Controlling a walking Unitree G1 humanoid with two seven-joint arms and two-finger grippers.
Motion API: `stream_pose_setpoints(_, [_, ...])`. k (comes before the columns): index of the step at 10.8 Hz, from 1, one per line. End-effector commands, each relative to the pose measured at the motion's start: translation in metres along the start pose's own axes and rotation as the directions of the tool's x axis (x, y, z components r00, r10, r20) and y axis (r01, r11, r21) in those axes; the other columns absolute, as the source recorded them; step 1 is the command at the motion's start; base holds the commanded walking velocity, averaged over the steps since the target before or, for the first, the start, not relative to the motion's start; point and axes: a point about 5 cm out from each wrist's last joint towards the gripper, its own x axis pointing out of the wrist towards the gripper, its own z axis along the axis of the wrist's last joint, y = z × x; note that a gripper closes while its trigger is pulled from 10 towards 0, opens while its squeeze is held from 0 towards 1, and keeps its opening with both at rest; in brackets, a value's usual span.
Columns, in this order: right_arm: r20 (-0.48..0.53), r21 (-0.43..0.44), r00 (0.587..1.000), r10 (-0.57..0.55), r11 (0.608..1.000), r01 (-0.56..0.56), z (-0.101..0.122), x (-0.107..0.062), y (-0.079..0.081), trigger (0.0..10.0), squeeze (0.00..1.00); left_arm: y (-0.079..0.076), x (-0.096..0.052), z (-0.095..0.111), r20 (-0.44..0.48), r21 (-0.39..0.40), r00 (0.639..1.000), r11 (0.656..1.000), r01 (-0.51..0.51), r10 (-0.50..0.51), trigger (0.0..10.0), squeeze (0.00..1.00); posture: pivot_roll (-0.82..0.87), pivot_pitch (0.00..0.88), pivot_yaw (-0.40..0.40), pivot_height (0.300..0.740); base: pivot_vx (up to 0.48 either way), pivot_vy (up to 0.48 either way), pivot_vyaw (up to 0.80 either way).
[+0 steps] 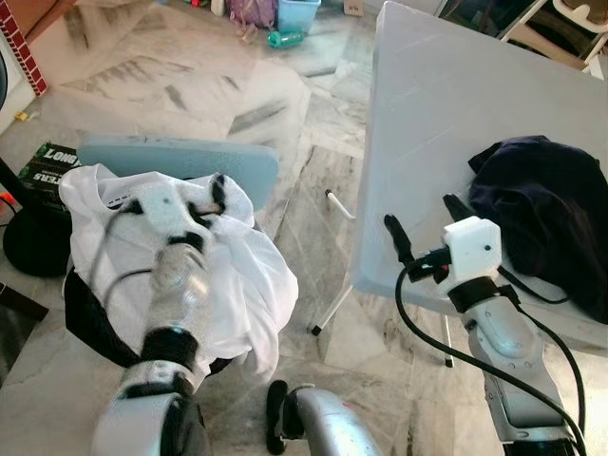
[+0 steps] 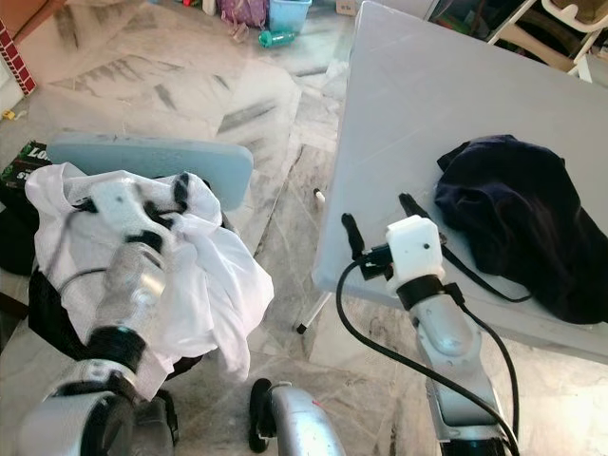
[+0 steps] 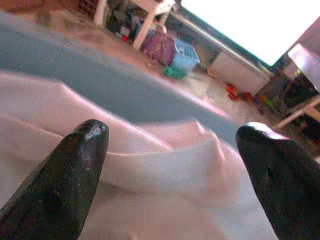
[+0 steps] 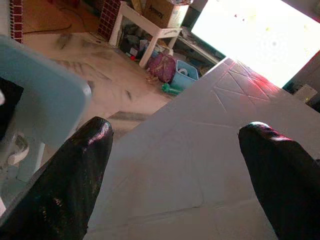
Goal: Hang hanger
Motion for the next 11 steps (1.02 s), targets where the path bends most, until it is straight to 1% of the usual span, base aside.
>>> stream_pose_setpoints(1, [-0.01,-0.011,1.0,-0.007,1.0,0.007,0.0,-0.002,-0.004,10.0,0.0,-0.008,-0.007,-0.009,-0.023,0.006,1.0,1.0,0.021,-0.021,10.0,0.0,-0.16,0.231,-0.241,0.74,0.0,0.0,0.0])
stream_pose_setpoints(2, [-0.012,-0.012,1.0,-0.002,1.0,0.002,0.0,-0.001,-0.004,10.0,0.0,-0.018,-0.015,-0.014,-0.017,-0.013,1.0,1.0,0.019,-0.019,10.0,0.0,-0.15,0.228,-0.238,0.74,0.0,0.0,0.0])
stream_pose_setpoints(3, [-0.015,-0.013,1.0,0.002,1.0,-0.002,-0.001,0.0,-0.004,10.0,0.0,-0.028,-0.02,-0.018,-0.025,-0.052,1.0,0.999,0.003,-0.004,10.0,0.0,-0.15,0.226,-0.235,0.74,0.0,0.0,0.0])
stream_pose_setpoints(4, [-0.014,-0.01,1.0,0.004,1.0,-0.005,-0.001,0.002,-0.004,10.0,0.0,-0.037,-0.024,-0.023,-0.031,-0.059,0.999,0.998,0.025,-0.026,10.0,0.0,-0.14,0.225,-0.234,0.74,0.0,0.0,0.0])
stream_pose_setpoints(5, [-0.012,-0.008,1.0,0.007,1.0,-0.007,-0.001,0.003,-0.002,10.0,0.0,-0.036,-0.022,-0.024,-0.035,-0.06,0.999,0.998,0.022,-0.024,10.0,0.0,-0.14,0.223,-0.233,0.74,0.0,0.0,0.0])
stream_pose_setpoints(6, [-0.011,-0.009,1.0,0.012,1.0,-0.012,-0.001,0.002,0.0,10.0,0.0,-0.032,-0.018,-0.021,-0.031,-0.061,0.999,0.998,0.01,-0.012,10.0,0.0,-0.15,0.223,-0.232,0.74,0.0,0.0,0.0])
stream_pose_setpoints(7, [-0.016,-0.009,1.0,0.013,1.0,-0.013,-0.003,0.0,0.0,10.0,0.0,-0.019,-0.009,-0.015,-0.025,-0.052,0.999,0.998,-0.029,0.028,10.0,0.0,-0.15,0.224,-0.234,0.74,0.0,0.0,0.0])
stream_pose_setpoints(9, [-0.019,-0.013,1.0,0.019,1.0,-0.019,-0.003,0.0,-0.001,10.0,0.0,0.0,0.002,-0.008,-0.041,-0.091,0.994,0.99,-0.106,0.103,10.0,0.0,-0.16,0.221,-0.24,0.74,0.0,0.0,0.0])
stream_pose_setpoints(10, [-0.019,-0.014,1.0,0.022,1.0,-0.022,-0.003,0.0,-0.002,10.0,0.0,0.005,0.005,-0.007,-0.046,-0.115,0.991,0.985,-0.129,0.124,10.0,0.0,-0.16,0.218,-0.241,0.74,0.0,0.0,0.0])
stream_pose_setpoints(11, [-0.018,-0.015,1.0,0.026,1.0,-0.026,-0.002,0.001,-0.002,10.0,0.0,0.006,0.005,-0.009,-0.062,-0.134,0.99,0.981,-0.137,0.13,5.5,0.0,-0.16,0.218,-0.242,0.74,0.0,0.0,0.0])
